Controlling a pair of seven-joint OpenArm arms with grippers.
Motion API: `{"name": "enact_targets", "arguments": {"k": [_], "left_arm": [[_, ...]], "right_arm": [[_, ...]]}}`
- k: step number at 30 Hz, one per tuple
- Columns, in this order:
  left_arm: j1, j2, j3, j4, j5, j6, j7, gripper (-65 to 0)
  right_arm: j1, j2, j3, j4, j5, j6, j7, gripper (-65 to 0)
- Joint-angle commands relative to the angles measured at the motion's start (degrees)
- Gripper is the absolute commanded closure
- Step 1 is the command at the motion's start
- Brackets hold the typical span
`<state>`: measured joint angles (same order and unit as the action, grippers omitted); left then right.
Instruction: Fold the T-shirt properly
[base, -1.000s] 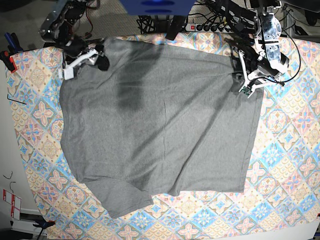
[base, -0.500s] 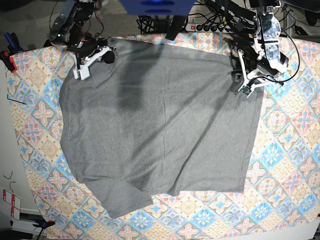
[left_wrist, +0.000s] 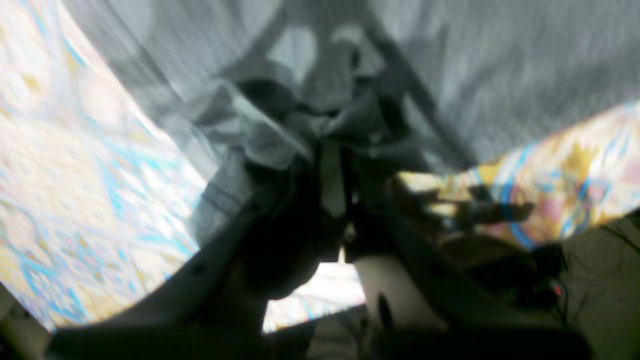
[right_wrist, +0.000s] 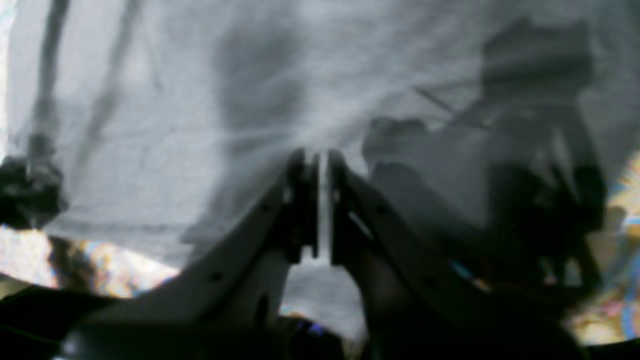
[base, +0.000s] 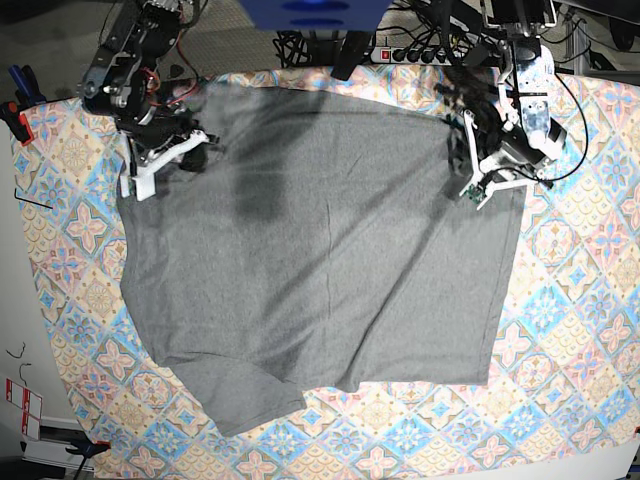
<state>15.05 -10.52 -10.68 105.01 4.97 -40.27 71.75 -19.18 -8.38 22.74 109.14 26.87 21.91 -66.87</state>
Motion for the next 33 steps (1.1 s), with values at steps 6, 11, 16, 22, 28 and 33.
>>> {"name": "enact_targets", "arguments": {"k": [6, 11, 16, 22, 28, 33], "left_arm": [[-0.1, -0.7, -0.3, 1.0, 0.3, 0.3, 0.4, -2.4], [-0.1, -0.7, -0.3, 1.0, 0.3, 0.3, 0.4, -2.4], [0.0, -0.7, -0.3, 1.0, 0.3, 0.3, 0.4, -2.5], [0.2, -0.8, -0.3, 1.0, 0.3, 0.3, 0.4, -2.6], [0.3, -0.8, -0.3, 1.0, 0.3, 0.3, 0.4, -2.6], [0.4, -0.8, -0.4, 1.0, 0.3, 0.3, 0.4, -2.6]], "right_arm": [[2.0, 1.6, -6.5, 1.1, 0.0, -9.0, 3.1, -1.4], [3.7, 2.8, -12.3, 1.0, -5.2, -22.0, 1.9, -4.2], [2.2, 3.2, -12.8, 0.0, -8.8, -26.1, -1.3, -19.9], [1.6, 10.9, -16.5, -1.2, -8.8, -26.2, -4.9, -39.6], [1.6, 13.2, -16.5, -6.2, -8.8, -26.1, -1.0, -44.4], [1.6, 13.2, -16.6, -14.0, -8.8, -26.0, 4.6, -44.2]]}}
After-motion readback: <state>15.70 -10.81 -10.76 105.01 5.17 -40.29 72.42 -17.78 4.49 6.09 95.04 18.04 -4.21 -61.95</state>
